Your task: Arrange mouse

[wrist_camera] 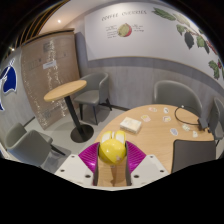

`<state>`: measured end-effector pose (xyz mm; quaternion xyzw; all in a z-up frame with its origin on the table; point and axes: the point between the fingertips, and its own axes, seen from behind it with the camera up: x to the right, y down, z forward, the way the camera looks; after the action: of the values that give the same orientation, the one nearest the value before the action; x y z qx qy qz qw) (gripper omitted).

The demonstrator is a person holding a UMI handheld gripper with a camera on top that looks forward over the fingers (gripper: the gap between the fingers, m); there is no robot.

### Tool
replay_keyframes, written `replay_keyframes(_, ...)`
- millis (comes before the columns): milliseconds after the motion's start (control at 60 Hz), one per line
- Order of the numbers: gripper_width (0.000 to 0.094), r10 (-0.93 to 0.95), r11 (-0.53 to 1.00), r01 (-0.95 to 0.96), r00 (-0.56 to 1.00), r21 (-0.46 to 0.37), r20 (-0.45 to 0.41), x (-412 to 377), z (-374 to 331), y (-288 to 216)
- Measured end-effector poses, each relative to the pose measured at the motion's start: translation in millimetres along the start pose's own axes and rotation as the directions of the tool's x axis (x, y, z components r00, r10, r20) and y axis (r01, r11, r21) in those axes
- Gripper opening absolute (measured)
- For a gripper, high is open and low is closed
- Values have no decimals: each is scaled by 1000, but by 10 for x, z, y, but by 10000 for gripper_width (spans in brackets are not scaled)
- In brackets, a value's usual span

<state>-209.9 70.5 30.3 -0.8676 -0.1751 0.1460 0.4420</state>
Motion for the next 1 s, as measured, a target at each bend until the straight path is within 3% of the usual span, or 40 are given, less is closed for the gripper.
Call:
replay_keyframes(117,375,-14,975,30,997,219,-72,518,-967,-732)
replay_keyframes(217,374,32,941,51,971,335,-238,1399,-1750,-964)
replay_keyframes(267,374,51,946,53,950,319,-309,1847,-1915,-935)
replay_keyframes(350,373,104,970,-12,924,243,-368,2398,-1903,-370)
replay_keyframes(467,372,177,983,-147,910,107,-374,2825,-1585,360)
replay_keyframes(633,388,235,966,-257,916,-26,-326,2939,-1403,987)
replay_keyframes(817,531,295,950,-310,923,-23,-246,2904,-1409,1075)
replay_keyframes(900,848,261,961,-276,930,-21,-257,2921,-1532,1085)
replay_keyframes(917,874,251,964,-264,932,-15,-261,2932,-1578,1078)
replay_keyframes(1000,862,209,977,-209,941,27,-267,2904,-1876,1005)
